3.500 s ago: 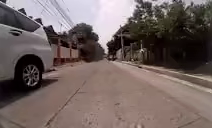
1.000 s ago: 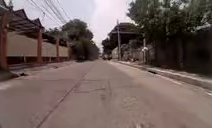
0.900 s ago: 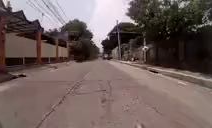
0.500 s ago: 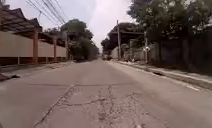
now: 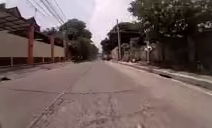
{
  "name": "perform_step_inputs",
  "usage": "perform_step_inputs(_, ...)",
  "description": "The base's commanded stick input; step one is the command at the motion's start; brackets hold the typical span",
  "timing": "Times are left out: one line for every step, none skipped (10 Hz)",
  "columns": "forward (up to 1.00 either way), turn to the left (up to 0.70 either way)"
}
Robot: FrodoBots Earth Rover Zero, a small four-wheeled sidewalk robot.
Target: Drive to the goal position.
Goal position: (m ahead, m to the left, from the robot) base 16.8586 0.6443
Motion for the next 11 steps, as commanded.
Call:
perform_step_inputs(1.00, 0.43)
perform_step_inputs(1.00, 0.43)
perform_step_inputs(1.00, 0.43)
perform_step_inputs(1.00, 0.03)
perform_step_inputs(1.00, 0.03)
perform_step_inputs(1.00, 0.03)
perform_step_inputs(1.00, 0.03)
perform_step_inputs(1.00, 0.03)
perform_step_inputs(1.00, 0.03)
perform_step_inputs(1.00, 0.03)
perform_step_inputs(1.00, 0.03)
